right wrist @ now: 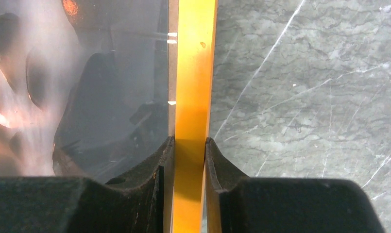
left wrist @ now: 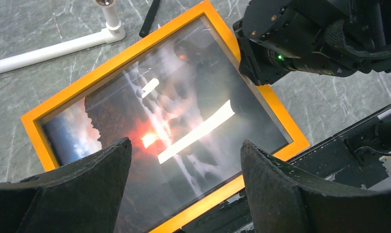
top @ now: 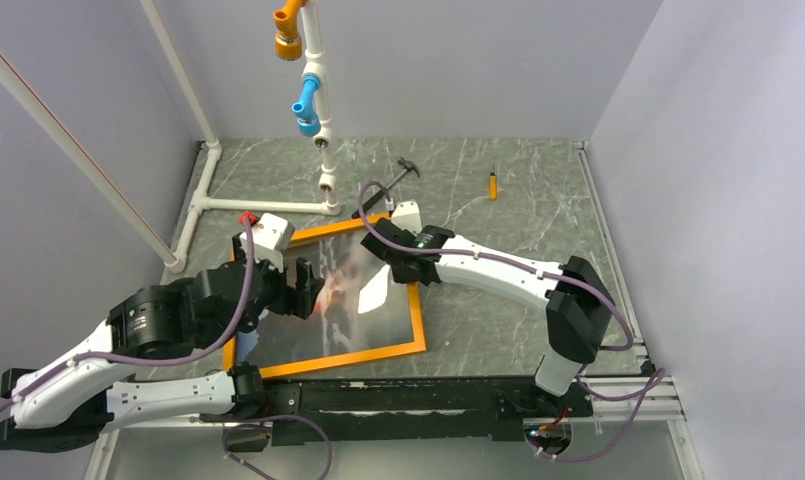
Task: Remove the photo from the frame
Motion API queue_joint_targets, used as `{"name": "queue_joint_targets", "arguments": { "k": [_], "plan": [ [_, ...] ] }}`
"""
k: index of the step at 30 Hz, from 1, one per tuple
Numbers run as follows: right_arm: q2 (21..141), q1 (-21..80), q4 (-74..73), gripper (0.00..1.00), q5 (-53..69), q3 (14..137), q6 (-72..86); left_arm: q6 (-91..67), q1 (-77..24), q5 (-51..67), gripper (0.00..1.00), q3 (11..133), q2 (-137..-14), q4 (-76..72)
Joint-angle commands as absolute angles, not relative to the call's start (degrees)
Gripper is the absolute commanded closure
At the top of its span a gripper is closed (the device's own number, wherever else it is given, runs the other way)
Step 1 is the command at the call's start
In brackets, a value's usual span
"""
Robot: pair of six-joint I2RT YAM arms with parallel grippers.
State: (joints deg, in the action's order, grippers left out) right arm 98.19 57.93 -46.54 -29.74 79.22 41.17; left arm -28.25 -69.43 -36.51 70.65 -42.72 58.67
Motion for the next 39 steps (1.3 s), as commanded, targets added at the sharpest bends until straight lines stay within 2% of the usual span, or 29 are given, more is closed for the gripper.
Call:
{"name": "queue_joint_targets", "arguments": {
  "k": [1, 6, 10, 14, 18, 23, 27, 29, 32, 35, 39],
  "plan": [
    [93.4, 56.1, -43.2, 1.00, -30.4, 77.8, 39.1, -29.4, -69.3, -38.2, 0.15, 70.2, -41.0, 56.8],
    [91.0, 58.4, -44.4, 1.00, -34.6, 79.6, 39.4, -30.7, -69.0, -37.8, 0.14, 69.8, -43.2, 57.1],
    [94.6, 52.3, -38.4, 1.00, -25.5, 72.7, 40.2, -32.0, -68.0, -36.7, 0.14, 66.3, -43.9, 54.0],
    [87.8, 56.2, -37.6, 1.00, -28.1, 74.1, 39.1, -34.2, -66.3, -33.1, 0.14, 63.0, -43.9, 51.9],
    [87.7, 49.2, -32.2, 1.00, -19.4, 66.7, 39.7, -33.9, -63.3, -26.8, 0.15, 58.1, -44.8, 46.8],
    [82.2, 52.6, -34.1, 1.00, -24.9, 69.9, 38.3, -35.8, -60.2, -21.9, 0.15, 55.0, -45.3, 44.9],
    [89.0, 49.8, -31.1, 1.00, -19.5, 65.7, 39.5, -35.3, -57.1, -18.0, 0.15, 53.2, -44.5, 42.3],
    [87.8, 52.8, -33.0, 1.00, -24.5, 68.1, 39.1, -35.1, -56.5, -17.3, 0.15, 54.2, -45.0, 43.3],
    [86.7, 52.2, -32.9, 1.00, -25.7, 69.1, 38.1, -34.5, -56.1, -17.6, 0.15, 54.4, -44.9, 43.7],
    [90.7, 49.6, -31.8, 1.00, -19.6, 67.0, 39.9, -33.8, -55.2, -17.0, 0.14, 54.3, -45.0, 43.3],
    [85.6, 49.1, -29.2, 1.00, -18.7, 65.0, 38.9, -33.6, -54.4, -15.6, 0.15, 54.0, -45.2, 42.9]
  ]
}}
